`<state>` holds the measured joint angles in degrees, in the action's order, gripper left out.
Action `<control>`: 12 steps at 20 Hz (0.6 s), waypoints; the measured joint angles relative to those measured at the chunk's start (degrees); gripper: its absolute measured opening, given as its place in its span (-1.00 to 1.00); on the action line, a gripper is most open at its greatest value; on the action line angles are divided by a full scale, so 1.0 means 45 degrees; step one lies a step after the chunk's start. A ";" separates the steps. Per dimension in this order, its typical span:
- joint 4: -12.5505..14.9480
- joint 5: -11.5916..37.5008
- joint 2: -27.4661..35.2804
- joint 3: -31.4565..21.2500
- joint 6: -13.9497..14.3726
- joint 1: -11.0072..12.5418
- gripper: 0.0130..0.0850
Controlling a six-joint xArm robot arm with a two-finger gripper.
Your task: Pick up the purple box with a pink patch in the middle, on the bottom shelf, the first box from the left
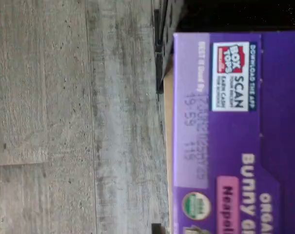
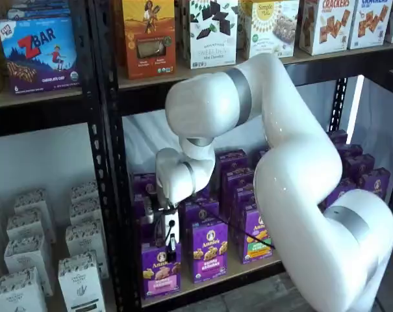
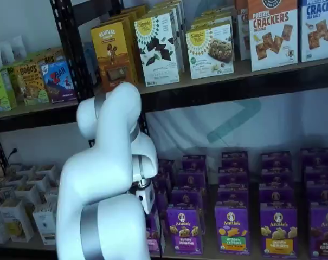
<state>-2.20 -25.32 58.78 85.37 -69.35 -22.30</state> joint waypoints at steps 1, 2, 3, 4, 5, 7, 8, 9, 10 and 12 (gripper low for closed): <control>-0.0033 0.0005 -0.0005 -0.0005 -0.0027 -0.0004 -0.11; -0.0048 0.0001 -0.0005 -0.0003 -0.0039 -0.0005 -0.22; -0.0051 0.0004 -0.0008 -0.0003 -0.0038 -0.0006 -0.22; 0.0016 0.0046 -0.0009 -0.0012 0.0024 -0.0008 -0.22; 0.0062 0.0059 -0.0009 -0.0012 0.0068 -0.0011 -0.22; 0.0111 0.0050 0.0006 0.0014 0.0124 -0.0026 -0.22; 0.0113 0.0036 0.0017 0.0032 0.0133 -0.0034 -0.22; 0.0117 0.0017 0.0030 0.0054 0.0147 -0.0042 -0.22; 0.0133 -0.0005 0.0046 0.0081 0.0172 -0.0052 -0.22; 0.0183 -0.0034 0.0082 0.0135 0.0238 -0.0074 -0.33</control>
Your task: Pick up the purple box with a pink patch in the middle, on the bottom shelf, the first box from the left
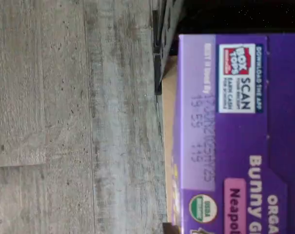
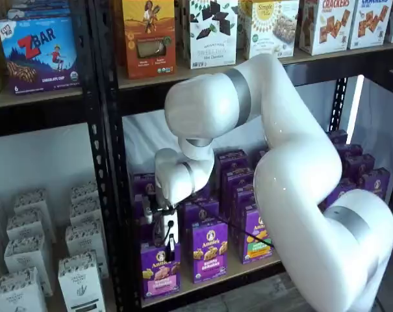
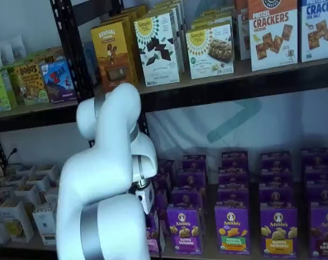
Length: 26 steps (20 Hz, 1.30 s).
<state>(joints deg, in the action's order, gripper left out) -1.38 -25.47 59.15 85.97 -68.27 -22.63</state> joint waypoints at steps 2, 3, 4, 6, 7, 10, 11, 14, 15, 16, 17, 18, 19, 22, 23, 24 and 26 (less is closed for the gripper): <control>0.0031 -0.0035 0.0019 0.0035 0.0041 -0.0013 -0.44; 0.0057 -0.0028 0.0020 0.0036 0.0067 -0.0015 -0.44; 0.0079 -0.0005 0.0019 0.0029 0.0090 -0.0019 -0.44; 0.0140 -0.0024 -0.0017 -0.0002 0.0152 -0.0026 -0.44; 0.0174 -0.0047 -0.0051 -0.0038 0.0186 -0.0030 -0.44; 0.0326 0.0021 -0.0230 -0.0300 0.0325 -0.0034 -0.44; 0.0373 0.0083 -0.0308 -0.0425 0.0369 -0.0035 -0.44; 0.0554 0.0315 -0.0605 -0.0907 0.0533 -0.0039 -0.44; 0.0585 0.0408 -0.0723 -0.1102 0.0564 -0.0044 -0.44; 0.0616 0.0516 -0.0858 -0.1321 0.0600 -0.0051 -0.44; 0.0640 0.0603 -0.1000 -0.1544 0.0630 -0.0060 -0.44; 0.0628 0.0679 -0.1165 -0.1785 0.0626 -0.0069 -0.44; 0.0569 0.0726 -0.1329 -0.2025 0.0582 -0.0079 -0.44; 0.0519 0.0893 -0.1832 -0.2754 0.0556 -0.0097 -0.44; 0.0593 0.0989 -0.2018 -0.3039 0.0624 -0.0098 -0.44; 0.0675 0.1087 -0.2236 -0.3349 0.0692 -0.0092 -0.44; 0.0880 0.1295 -0.2614 -0.3908 0.0857 -0.0062 -0.44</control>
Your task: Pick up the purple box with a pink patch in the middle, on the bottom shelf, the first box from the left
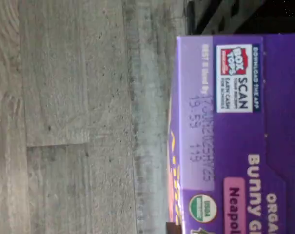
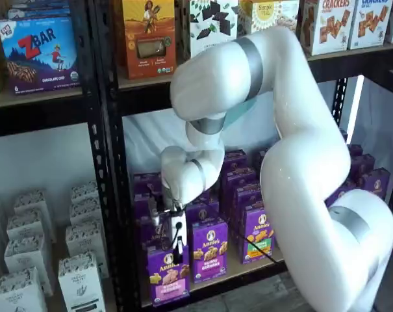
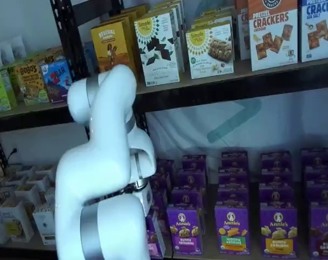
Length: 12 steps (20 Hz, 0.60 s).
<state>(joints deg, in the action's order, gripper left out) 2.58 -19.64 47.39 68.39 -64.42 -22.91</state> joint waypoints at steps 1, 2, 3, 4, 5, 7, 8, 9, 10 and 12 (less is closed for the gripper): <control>0.0116 0.0121 -0.0202 -0.0293 0.0088 0.0020 -0.44; 0.0223 0.0216 -0.0428 -0.0600 0.0165 0.0043 -0.44; 0.0314 0.0300 -0.0649 -0.0895 0.0225 0.0070 -0.44; 0.0402 0.0377 -0.0881 -0.1195 0.0280 0.0101 -0.44; 0.0530 0.0471 -0.1117 -0.1503 0.0365 0.0137 -0.44; 0.0797 0.0630 -0.1625 -0.2138 0.0528 0.0231 -0.44; 0.0970 0.0682 -0.1860 -0.2424 0.0645 0.0280 -0.44; 0.1109 0.0702 -0.2106 -0.2706 0.0729 0.0330 -0.44; 0.1200 0.0709 -0.2382 -0.3008 0.0767 0.0377 -0.44; 0.1438 0.0677 -0.2908 -0.3560 0.0905 0.0465 -0.44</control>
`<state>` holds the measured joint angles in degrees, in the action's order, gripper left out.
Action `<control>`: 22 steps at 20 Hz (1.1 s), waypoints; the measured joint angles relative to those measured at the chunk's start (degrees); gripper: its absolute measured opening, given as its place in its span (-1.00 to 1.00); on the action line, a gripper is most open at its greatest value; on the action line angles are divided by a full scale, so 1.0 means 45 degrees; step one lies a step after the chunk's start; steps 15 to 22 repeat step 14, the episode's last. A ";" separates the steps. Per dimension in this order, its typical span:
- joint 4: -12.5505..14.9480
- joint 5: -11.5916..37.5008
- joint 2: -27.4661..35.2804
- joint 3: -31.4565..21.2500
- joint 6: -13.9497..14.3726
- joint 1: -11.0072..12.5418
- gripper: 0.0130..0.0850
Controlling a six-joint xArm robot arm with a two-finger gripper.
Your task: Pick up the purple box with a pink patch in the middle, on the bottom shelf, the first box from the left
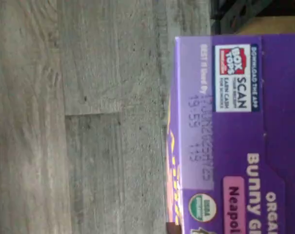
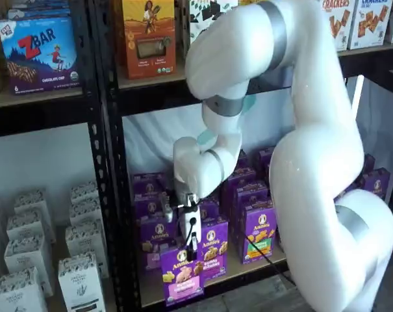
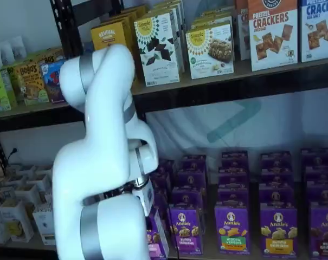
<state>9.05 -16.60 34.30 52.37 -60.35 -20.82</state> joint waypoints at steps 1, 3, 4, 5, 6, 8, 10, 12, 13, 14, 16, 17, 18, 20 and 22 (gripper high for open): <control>0.0121 -0.0021 -0.0232 -0.0235 0.0072 0.0042 -0.44; 0.0166 -0.0062 -0.0717 -0.0711 0.0044 0.0111 -0.44; 0.0068 -0.0143 -0.0929 -0.0896 -0.0068 0.0126 -0.44; -0.0139 -0.0296 -0.1233 -0.1135 -0.0279 0.0140 -0.44; -0.0296 -0.0407 -0.1475 -0.1319 -0.0441 0.0154 -0.44; -0.0761 -0.0735 -0.2031 -0.1710 -0.0903 0.0176 -0.44; -0.1008 -0.0960 -0.2385 -0.1945 -0.1155 0.0198 -0.44; -0.1179 -0.1086 -0.2692 -0.2172 -0.1348 0.0232 -0.44; -0.1221 -0.1108 -0.2824 -0.2278 -0.1407 0.0252 -0.44; -0.1245 -0.1128 -0.2928 -0.2365 -0.1449 0.0271 -0.44; -0.1245 -0.1128 -0.2928 -0.2365 -0.1449 0.0271 -0.44; -0.1245 -0.1128 -0.2928 -0.2365 -0.1449 0.0271 -0.44; -0.1245 -0.1128 -0.2928 -0.2365 -0.1449 0.0271 -0.44; -0.1245 -0.1128 -0.2928 -0.2365 -0.1449 0.0271 -0.44; -0.1245 -0.1128 -0.2928 -0.2365 -0.1449 0.0271 -0.44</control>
